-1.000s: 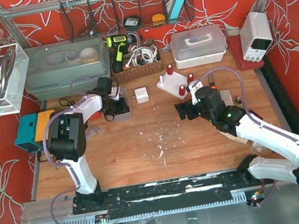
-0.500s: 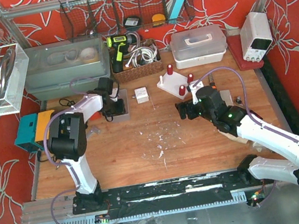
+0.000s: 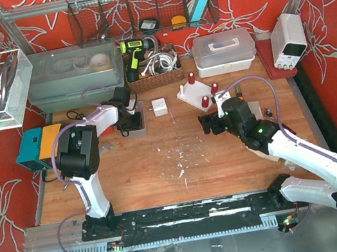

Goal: Install the large spring

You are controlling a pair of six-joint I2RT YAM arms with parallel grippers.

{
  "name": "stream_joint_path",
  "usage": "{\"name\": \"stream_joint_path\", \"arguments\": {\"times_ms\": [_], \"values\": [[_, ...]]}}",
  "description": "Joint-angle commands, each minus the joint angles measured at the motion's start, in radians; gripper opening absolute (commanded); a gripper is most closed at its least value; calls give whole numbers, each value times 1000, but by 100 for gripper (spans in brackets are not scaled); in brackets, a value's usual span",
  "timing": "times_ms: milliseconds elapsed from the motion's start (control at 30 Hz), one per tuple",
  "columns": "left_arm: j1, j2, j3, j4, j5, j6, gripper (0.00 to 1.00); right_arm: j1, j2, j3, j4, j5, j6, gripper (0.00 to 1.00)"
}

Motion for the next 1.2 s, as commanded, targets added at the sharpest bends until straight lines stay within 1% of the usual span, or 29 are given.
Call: {"name": "stream_joint_path", "arguments": {"times_ms": [0, 333, 433, 533, 700, 800, 867, 900, 1000, 1033, 1167], "values": [[-10, -3, 19, -35, -15, 39, 35, 3, -25, -16, 5, 37, -8, 99], [-25, -143, 62, -23, -72, 90, 25, 3, -47, -24, 6, 58, -14, 99], [-32, -219, 44, 17, -79, 100, 22, 3, -51, -24, 5, 68, -16, 99], [-54, -312, -2, 90, -66, 115, 19, 3, -53, -27, 5, 73, -14, 99], [-160, -490, -161, 296, -49, 204, 17, 3, -53, -25, -5, 91, 3, 99], [-217, -599, -282, 424, -26, 203, 17, -2, -43, -5, -42, 121, 34, 99], [-257, -661, -355, 504, -20, 195, 17, -4, -34, 16, -72, 114, 39, 99], [-277, -690, -397, 550, -18, 190, 17, -5, -29, 28, -84, 92, 35, 99], [-341, -778, -523, 690, 26, 209, 17, -8, -16, 63, -136, -54, 27, 98], [-369, -806, -570, 735, 36, 225, 17, -9, -10, 78, -164, -113, 29, 96], [-503, -876, -753, 977, 38, 256, 14, -11, 0, 131, -250, -264, 40, 86]]}}
